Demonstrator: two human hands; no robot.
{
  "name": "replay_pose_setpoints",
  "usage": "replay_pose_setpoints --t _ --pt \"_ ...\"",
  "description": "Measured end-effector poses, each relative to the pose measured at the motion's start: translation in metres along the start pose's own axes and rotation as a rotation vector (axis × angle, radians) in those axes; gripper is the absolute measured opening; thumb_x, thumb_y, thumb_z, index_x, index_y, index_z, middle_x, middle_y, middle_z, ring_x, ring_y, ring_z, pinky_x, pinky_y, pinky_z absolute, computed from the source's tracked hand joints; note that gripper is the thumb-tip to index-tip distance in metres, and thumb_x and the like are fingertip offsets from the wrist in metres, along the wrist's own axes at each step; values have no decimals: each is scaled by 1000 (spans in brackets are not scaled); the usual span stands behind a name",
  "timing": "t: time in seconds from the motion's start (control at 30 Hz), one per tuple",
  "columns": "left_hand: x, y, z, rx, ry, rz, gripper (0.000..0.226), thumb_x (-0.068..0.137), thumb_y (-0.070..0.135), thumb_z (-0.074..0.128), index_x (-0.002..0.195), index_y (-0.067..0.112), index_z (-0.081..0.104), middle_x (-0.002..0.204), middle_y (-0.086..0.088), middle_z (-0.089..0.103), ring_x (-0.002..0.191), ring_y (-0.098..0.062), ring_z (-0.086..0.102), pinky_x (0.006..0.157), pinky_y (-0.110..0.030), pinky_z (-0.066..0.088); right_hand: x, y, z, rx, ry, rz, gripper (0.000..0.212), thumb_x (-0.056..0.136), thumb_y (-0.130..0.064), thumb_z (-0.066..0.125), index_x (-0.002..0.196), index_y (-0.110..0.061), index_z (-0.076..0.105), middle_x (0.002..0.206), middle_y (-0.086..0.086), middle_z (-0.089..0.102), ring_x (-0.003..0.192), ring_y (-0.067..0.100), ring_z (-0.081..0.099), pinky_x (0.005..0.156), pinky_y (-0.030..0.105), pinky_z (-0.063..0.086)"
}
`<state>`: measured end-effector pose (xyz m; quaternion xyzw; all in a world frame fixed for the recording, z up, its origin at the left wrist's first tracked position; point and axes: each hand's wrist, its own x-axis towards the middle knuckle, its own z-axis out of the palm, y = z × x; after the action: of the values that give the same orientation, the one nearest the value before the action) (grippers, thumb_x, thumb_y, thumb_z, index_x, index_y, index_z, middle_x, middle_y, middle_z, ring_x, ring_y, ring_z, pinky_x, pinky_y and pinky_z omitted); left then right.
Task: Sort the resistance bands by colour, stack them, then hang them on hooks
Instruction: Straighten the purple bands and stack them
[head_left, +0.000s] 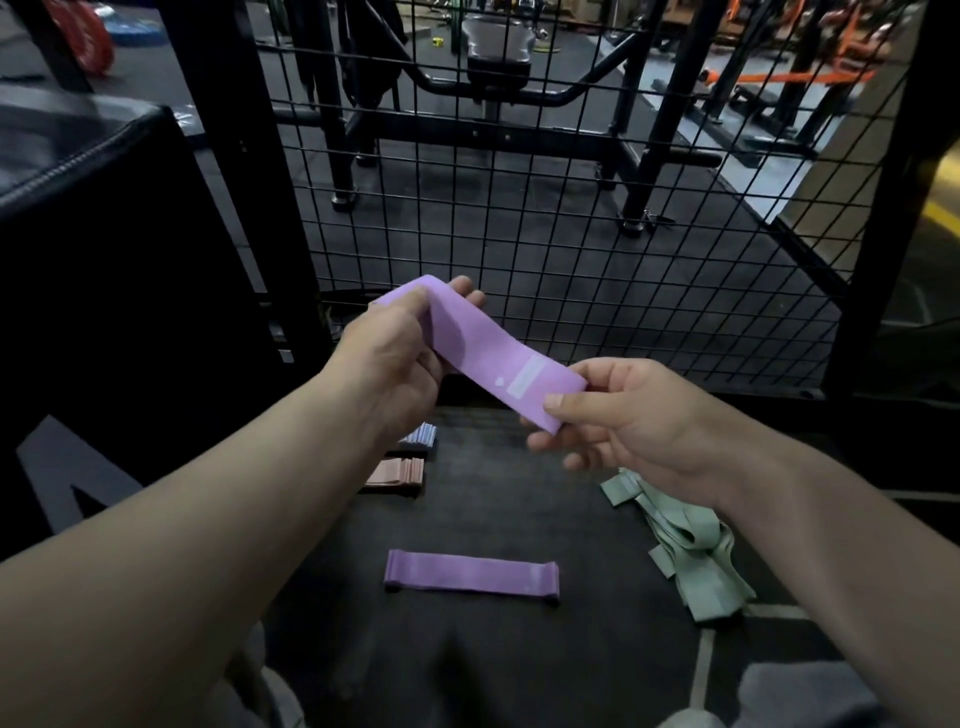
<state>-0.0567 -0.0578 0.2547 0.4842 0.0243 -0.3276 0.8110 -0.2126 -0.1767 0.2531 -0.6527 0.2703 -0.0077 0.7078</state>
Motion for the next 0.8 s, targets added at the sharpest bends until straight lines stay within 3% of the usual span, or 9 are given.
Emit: replay_pose_setpoints --t 0.17,0.27,0.33,0.4,0.53,0.63,0.67,0.7,0.8 --pt "-1 1 -5 116 146 -136 28 96 8 41 116 -2 57 116 -23 66 97 -31 68 76 -41 60 6 2 -3 -22 264 -177 13 93 -5 64 106 -8 62 82 8 72 65 14 69 49 20 45" --pt "-12 -4 -3 268 216 -281 14 95 15 40 92 5 50 81 -19 61 70 -25 53 72 -36 48 6 3 -7 -157 293 -269 24 91 -10 69 113 -12 59 86 2 76 67 14 70 50 19 43" --pt "-20 -9 -3 305 245 -323 14 95 11 42 82 8 45 68 -13 49 60 -22 44 56 -29 49 6 2 -8 -254 301 -298 29 90 -12 70 116 -14 58 88 0 76 67 15 70 52 17 45" --pt "-20 -12 -3 313 270 -309 5 91 7 46 90 11 49 84 -15 50 69 -27 54 43 -34 51 7 3 -8 -393 318 -334 33 92 -14 68 123 -15 55 88 0 74 67 13 69 62 19 51" --pt "-16 -10 -7 341 348 -286 9 85 6 51 87 14 48 119 -11 46 101 -37 55 64 -45 39 8 5 -9 -648 342 -406 28 100 -23 53 128 -24 52 99 -12 67 80 3 64 79 22 48" --pt "-17 -16 -10 379 304 -314 12 89 4 51 81 12 46 99 -8 42 81 -30 47 57 -38 25 5 5 -8 -802 308 -456 29 103 -25 48 132 -26 47 101 -14 65 90 0 59 78 14 43" --pt "-19 -19 -8 413 266 -306 10 87 5 53 81 12 49 92 -9 46 76 -27 48 55 -45 42 3 4 -7 -860 279 -474 31 103 -26 47 134 -26 46 99 -16 65 91 0 59 77 14 43" --pt "-20 -24 -6 449 203 -295 5 84 7 56 84 12 55 90 -9 51 78 -24 52 64 -29 39 2 4 -6 -913 244 -490 33 103 -25 47 136 -25 44 98 -17 64 92 0 58 77 16 43" --pt "-17 -39 -3 589 -98 -201 43 72 5 58 111 19 70 116 0 66 114 -19 57 98 -42 42 -1 4 -5 -1017 159 -503 35 104 -24 46 138 -26 43 108 -12 66 101 10 60 88 28 46"
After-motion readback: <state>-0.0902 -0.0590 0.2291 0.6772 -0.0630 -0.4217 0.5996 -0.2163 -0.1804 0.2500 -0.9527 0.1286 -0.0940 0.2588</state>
